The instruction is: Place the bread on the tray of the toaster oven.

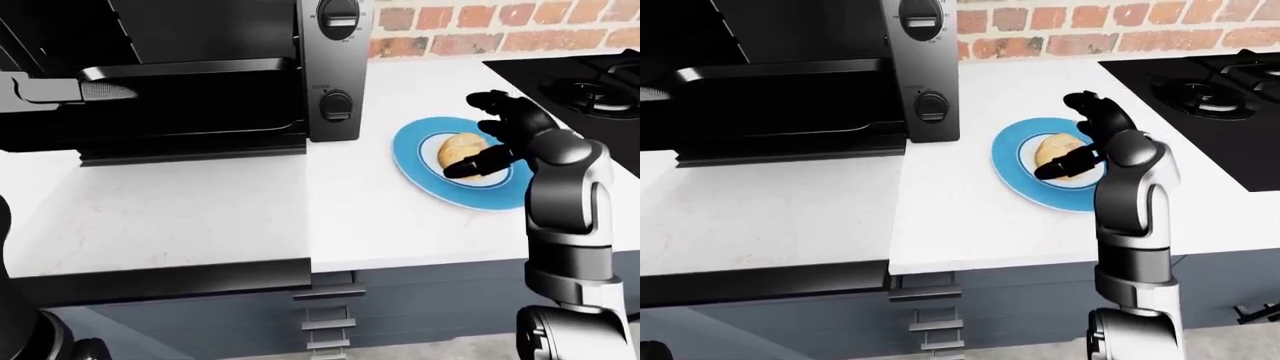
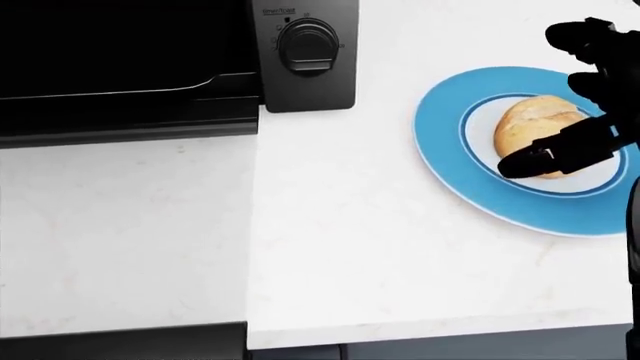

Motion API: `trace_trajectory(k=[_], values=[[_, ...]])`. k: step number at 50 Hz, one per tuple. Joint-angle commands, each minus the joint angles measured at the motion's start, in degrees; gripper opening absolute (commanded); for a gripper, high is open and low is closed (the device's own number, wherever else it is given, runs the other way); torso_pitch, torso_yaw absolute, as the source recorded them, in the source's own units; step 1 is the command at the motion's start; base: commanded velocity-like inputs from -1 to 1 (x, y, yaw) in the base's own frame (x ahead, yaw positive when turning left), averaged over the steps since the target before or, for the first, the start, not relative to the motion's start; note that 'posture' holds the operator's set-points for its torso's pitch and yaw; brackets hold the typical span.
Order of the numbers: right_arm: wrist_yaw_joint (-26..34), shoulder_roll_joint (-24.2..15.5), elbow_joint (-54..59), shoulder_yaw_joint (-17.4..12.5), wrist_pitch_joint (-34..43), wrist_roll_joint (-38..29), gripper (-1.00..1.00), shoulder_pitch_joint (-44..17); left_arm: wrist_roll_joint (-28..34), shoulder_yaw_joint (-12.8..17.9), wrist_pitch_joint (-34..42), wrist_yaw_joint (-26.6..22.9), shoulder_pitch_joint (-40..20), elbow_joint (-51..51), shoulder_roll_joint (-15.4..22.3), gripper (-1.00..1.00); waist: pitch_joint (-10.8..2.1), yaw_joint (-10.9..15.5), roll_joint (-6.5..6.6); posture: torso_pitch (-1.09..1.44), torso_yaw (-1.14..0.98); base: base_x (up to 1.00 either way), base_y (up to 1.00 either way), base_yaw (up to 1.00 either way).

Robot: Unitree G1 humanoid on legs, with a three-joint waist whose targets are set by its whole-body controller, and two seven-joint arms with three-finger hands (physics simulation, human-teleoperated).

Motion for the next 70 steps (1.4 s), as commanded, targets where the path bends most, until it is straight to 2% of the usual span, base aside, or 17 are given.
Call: trace_trajectory(k=[1,18,29,34,40,59,70], values=[[-0.82,-0.83,-1.91,-0.73,-1.34,-0.20,0.68,-1.62,0.42,0.35,-1.45,0.45,-1.30,-0.48,0.91,1.00,-1.38,-0.01,0.00,0.00,0.00,0.00,0.00,0.00],[-1.98,-1.08,-1.21,-1.39,-2.00,1.45,0.57,-0.25,2.05,-1.05,-1.77,0.43,-2.13,0.22,-0.02,1.00,-1.50,0.01,-0.07,0.00,0.00,0.00,0.00,0.00],[-2.49,-1.02,-1.19,-1.41,-2.16,1.99,0.42,0.38,1.69,-0.20,-1.07,0.01,-2.17,-0.29,0.55,1.00,-1.49,0.01,-0.11,0.00,0.00,0.00,0.00,0.00],[-2.98,-0.79,-0.31,-1.21,-2.63,2.26,0.36,0.15,0.81,1.15,-0.76,-0.21,-1.38,-1.06,0.99,1.00,-1.54,0.00,-0.08,0.00,0.00,0.00,0.00,0.00],[-3.18,-0.77,-0.24,-1.19,-2.77,2.31,0.28,0.37,0.69,0.78,-1.26,0.29,-0.93,-0.86,0.94,1.00,-1.54,0.03,-0.14,0.00,0.00,0.00,0.00,0.00],[-3.47,-0.51,1.49,-0.55,-4.28,1.55,0.10,-0.75,-0.75,2.37,-1.06,0.60,0.25,-1.66,1.86,1.00,-1.61,-0.04,-0.14,0.00,0.00,0.00,0.00,0.00],[-3.91,-1.35,1.74,-0.74,-5.39,1.43,-0.15,-3.00,-0.76,1.51,-0.97,1.41,-0.68,-0.98,2.27,1.00,-1.44,-0.07,0.05,0.00,0.00,0.00,0.00,0.00]])
